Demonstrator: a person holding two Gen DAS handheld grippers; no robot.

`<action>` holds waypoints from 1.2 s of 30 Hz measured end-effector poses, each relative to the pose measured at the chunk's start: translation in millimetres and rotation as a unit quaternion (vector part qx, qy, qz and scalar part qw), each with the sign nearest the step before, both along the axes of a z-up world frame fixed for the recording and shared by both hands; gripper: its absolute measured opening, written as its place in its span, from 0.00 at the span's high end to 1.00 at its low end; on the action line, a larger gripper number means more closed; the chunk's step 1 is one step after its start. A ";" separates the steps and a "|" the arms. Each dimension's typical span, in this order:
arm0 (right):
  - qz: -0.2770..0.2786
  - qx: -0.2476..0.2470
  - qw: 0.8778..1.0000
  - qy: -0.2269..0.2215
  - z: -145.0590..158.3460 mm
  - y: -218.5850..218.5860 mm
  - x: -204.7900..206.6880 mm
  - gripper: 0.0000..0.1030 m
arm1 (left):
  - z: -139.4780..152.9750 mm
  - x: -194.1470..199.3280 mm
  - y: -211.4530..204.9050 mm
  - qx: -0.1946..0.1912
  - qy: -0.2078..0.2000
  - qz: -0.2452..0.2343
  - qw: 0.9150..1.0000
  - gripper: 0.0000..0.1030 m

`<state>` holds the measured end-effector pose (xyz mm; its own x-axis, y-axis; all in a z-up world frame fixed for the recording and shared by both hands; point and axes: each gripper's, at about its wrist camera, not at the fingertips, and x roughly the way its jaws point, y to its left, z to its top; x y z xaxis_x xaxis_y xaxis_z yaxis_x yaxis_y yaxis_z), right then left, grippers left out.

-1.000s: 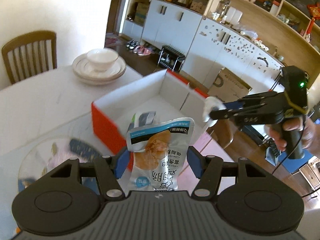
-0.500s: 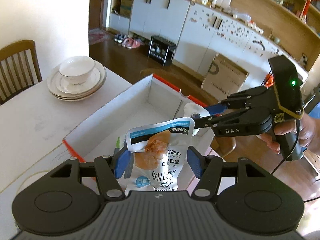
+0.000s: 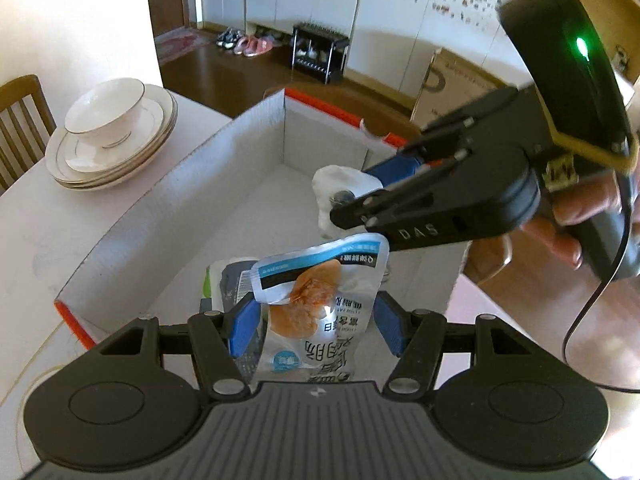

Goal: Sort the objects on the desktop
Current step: 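Lower the pouch and white cloth down into the box, then open both tools to release the pouch and cloth in the box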

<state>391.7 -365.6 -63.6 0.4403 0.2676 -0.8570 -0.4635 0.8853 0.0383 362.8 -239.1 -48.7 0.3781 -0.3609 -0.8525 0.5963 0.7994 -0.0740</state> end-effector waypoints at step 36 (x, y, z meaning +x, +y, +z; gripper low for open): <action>0.077 -0.087 0.992 0.041 -44.4 33.7 7.7 0.38 | -48.8 15.3 21.9 -0.005 0.054 0.038 0.998 0.37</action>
<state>399.4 -331.9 -108.0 0.3328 0.1704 -0.9275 -0.5953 0.8007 -0.0665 378.1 -217.2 -97.5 0.3108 -0.3436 -0.8862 0.5229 0.8404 -0.1424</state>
